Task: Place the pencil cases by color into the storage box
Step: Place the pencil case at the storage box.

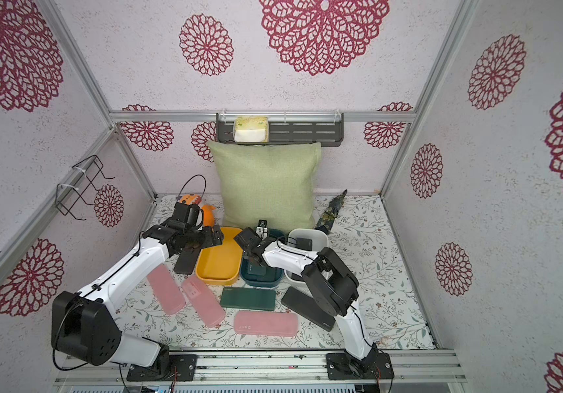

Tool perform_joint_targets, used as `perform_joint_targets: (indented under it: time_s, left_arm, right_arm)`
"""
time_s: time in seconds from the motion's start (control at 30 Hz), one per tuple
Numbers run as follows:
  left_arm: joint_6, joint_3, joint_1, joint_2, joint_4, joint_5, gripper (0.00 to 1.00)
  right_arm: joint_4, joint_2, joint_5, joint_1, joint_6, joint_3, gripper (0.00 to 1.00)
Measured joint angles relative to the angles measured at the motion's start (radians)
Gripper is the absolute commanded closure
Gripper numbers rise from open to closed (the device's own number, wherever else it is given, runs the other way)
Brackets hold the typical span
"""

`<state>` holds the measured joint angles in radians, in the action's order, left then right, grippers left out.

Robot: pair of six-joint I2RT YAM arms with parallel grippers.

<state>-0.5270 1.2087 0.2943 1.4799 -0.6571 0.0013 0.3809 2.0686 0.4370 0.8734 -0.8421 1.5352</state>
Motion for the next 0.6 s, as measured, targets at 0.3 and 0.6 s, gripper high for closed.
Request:
perform_joint_targets:
  time_s: [0.3, 0.6]
  left_arm:
    - [0.0, 0.0, -0.001, 0.002, 0.002, 0.009, 0.03]
    - [0.0, 0.0, -0.002, 0.019, 0.002, 0.009, 0.03]
  right_arm:
    - [0.101, 0.064, -0.014, 0.0, 0.004, 0.087, 0.42]
    - [0.141, 0.083, -0.014, 0.001, 0.011, 0.124, 0.25]
